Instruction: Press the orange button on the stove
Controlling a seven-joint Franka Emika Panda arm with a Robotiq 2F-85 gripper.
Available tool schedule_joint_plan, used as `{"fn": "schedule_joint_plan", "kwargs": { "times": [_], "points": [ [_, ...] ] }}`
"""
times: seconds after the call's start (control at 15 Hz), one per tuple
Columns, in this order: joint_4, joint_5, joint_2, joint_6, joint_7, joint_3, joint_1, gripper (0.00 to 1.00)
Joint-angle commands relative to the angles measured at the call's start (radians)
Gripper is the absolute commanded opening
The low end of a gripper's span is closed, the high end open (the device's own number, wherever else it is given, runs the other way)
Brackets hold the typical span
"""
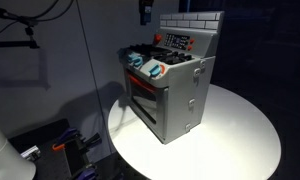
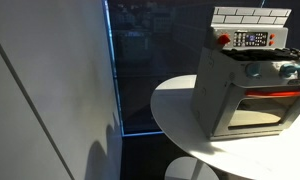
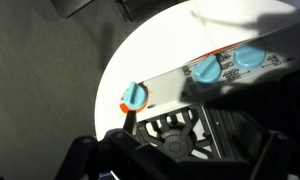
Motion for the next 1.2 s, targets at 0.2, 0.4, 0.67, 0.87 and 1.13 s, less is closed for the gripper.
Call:
{"fn": "schedule_joint_plan", "kwargs": {
  "times": [0.2, 0.4, 0.67, 0.87, 1.13],
  "points": [
    [-0.032, 0.055, -0.132, -0.026, -0.177, 0.008, -0.003, 1.0],
    [-0.048, 0.101, -0.193, -0.037, -0.266, 0.004, -0.001, 1.0],
    [-0.056, 0.158, -0.252, -0.095, -0.347, 0.001, 0.001, 1.0],
    [-0.061, 0.165, -0.274, -0.122, -0.363, 0.006, -0.003, 1.0],
    [-0.049, 0.151, -0.255, -0.113, -0.344, 0.015, -0.008, 1.0]
  ]
}}
